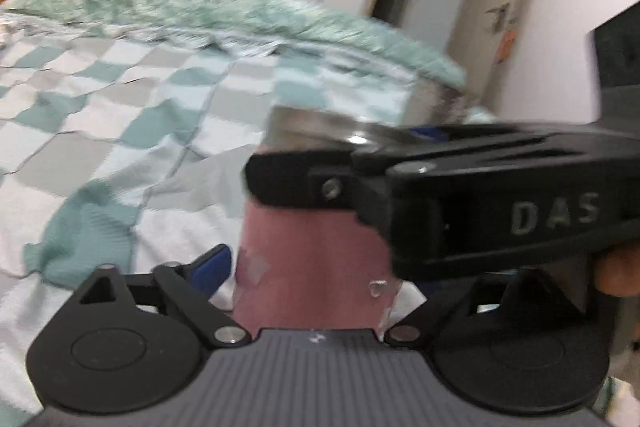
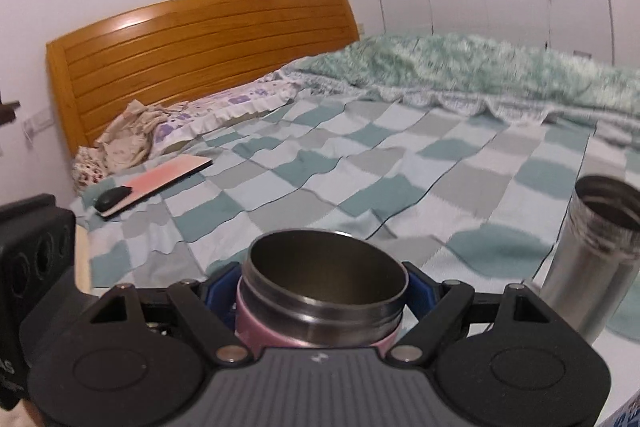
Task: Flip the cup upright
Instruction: 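Lower the upright pink cup onto the bed and open the right tool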
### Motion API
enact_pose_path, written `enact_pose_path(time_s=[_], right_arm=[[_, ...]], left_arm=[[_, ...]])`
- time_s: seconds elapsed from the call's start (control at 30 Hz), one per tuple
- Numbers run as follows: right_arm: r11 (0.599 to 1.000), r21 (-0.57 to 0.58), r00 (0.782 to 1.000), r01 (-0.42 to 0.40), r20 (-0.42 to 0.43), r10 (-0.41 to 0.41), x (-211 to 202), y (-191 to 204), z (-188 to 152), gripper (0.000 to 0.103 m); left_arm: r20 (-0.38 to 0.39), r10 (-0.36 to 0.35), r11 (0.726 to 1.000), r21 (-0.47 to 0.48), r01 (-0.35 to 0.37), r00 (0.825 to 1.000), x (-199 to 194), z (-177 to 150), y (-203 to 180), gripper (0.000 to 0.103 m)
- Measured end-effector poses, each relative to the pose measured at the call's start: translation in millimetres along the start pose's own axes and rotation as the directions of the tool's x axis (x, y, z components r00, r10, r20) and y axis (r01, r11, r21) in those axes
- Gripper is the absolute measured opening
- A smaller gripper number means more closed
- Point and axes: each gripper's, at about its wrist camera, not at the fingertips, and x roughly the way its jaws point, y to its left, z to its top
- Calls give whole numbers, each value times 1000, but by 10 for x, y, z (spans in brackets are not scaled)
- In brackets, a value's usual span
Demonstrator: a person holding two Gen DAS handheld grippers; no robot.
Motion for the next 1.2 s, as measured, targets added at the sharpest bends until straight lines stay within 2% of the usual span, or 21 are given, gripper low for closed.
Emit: enact_pose_path(time_s=[0.13,0.23,0.3,0.37,0.4,0.43,0.6,0.63,0.73,0.9,1.07,1.2], right_arm=[[996,-30,996,79,47,-78,43,-12,-57,82],[984,-73,985,161,77,-155,59,-21,-105,82],[978,-97,982,187,33,-185,141,-35,-128,83],[976,-124,984,178,48,-173,159,-16,-145,83],[974,-138,983,182,40,-178,179,7,-133,83],[972,-145,982,186,32,-184,198,33,-116,83],[974,-128,980,188,-40,-195,189,59,12,83],[975,-121,981,185,-35,-191,141,72,23,87],[976,-85,980,199,12,-199,-130,113,72,97],[967,-55,968,247,66,-243,-660,224,24,98],[955,-66,954,291,100,-283,-1274,403,-161,101],[956,-51,954,288,106,-281,-1699,551,-334,102]], left_arm=[[-49,71,996,-49,-74,996,54,-37,133,96],[-13,184,981,-52,-185,983,-83,-101,227,96],[11,294,955,-46,-294,956,-167,-115,253,97],[48,414,909,-63,-411,909,-261,-119,266,99],[58,446,894,-74,-441,893,-305,-112,273,99],[66,457,888,-89,-451,887,-362,-101,277,99],[115,461,883,-161,-442,880,-684,-18,290,101],[125,461,883,-166,-439,879,-731,-3,279,102],[150,459,885,-167,-435,876,-891,-3,180,102],[185,461,886,-150,-439,868,-1183,-54,-33,103],[250,434,901,-97,-424,865,-1585,-214,-392,103],[298,403,913,-71,-401,866,-1892,-358,-647,103]])
